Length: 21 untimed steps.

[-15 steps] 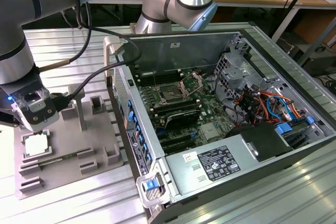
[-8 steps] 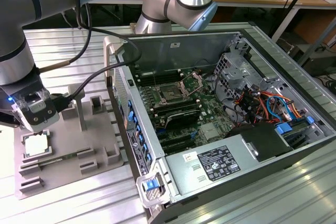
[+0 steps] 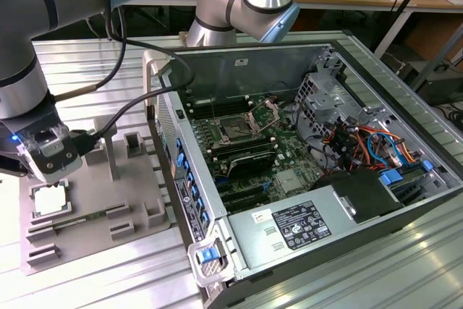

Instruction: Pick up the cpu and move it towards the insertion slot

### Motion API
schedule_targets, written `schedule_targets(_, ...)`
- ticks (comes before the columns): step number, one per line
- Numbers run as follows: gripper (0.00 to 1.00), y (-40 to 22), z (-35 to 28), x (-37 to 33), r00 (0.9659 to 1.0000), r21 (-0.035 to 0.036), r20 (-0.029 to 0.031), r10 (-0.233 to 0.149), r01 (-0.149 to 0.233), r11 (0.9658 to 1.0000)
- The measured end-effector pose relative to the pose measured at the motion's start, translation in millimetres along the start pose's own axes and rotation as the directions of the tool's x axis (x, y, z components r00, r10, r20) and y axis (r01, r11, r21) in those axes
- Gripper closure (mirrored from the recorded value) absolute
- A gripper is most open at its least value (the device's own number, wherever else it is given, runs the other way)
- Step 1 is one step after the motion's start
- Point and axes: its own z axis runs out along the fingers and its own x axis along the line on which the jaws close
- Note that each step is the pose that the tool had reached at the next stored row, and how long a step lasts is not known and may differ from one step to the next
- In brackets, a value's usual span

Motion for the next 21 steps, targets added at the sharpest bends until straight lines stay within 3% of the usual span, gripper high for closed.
schedule_targets(21, 0.89, -0.3, 7.9, 0.5, 1.0, 0.0, 0.0001, 0.0, 0.0, 1.0)
